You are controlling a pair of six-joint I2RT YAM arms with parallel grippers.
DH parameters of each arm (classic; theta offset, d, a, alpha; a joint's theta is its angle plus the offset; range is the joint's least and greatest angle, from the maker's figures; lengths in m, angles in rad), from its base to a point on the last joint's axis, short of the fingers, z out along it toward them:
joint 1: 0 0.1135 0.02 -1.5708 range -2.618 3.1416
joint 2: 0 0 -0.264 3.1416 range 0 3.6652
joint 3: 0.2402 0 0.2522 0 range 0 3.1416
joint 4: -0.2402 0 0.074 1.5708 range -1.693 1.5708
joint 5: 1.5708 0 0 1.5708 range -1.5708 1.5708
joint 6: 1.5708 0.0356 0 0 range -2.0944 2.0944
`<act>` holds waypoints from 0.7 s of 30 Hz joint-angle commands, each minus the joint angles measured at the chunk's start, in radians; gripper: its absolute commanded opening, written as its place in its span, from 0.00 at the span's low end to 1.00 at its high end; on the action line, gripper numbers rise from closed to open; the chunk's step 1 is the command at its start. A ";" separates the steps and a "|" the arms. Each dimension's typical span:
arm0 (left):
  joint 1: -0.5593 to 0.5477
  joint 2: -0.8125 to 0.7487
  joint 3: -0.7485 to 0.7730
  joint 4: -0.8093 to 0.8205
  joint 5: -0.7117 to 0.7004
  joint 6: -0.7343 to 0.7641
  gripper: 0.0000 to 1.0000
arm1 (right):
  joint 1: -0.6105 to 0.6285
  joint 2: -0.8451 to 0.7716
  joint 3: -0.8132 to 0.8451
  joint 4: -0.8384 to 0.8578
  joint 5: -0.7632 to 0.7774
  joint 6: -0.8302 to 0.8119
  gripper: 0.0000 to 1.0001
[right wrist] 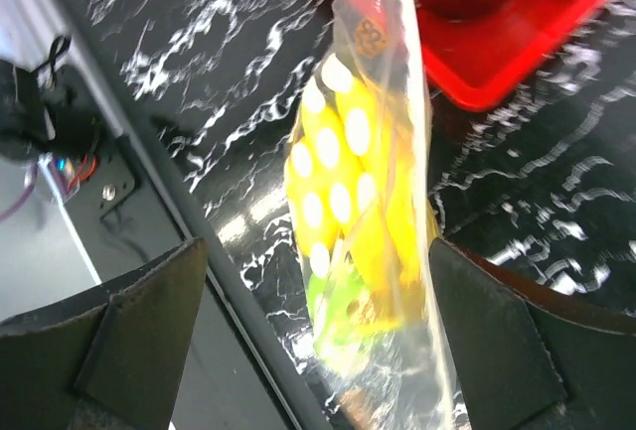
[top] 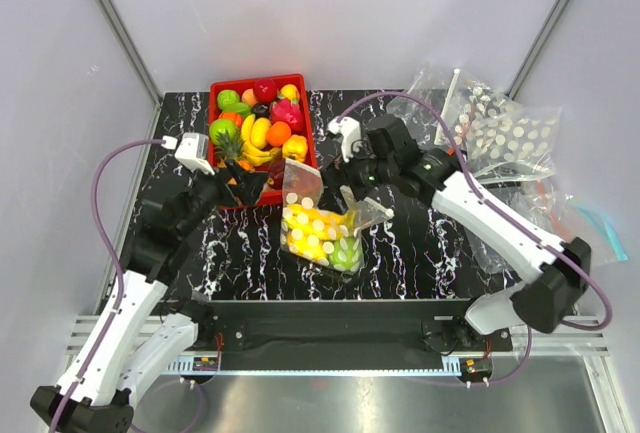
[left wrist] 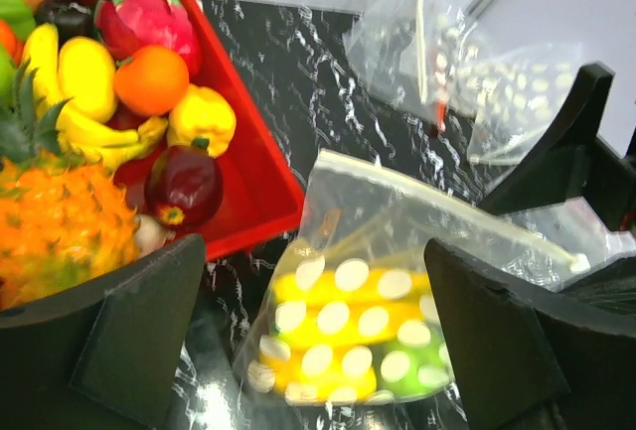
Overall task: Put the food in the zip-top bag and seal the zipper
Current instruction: Place the zipper food storage bag at the center of the board, then reset both arms
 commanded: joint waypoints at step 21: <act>-0.003 -0.371 -0.010 -0.280 0.034 0.307 0.99 | 0.007 -0.919 -0.613 0.069 0.882 0.557 1.00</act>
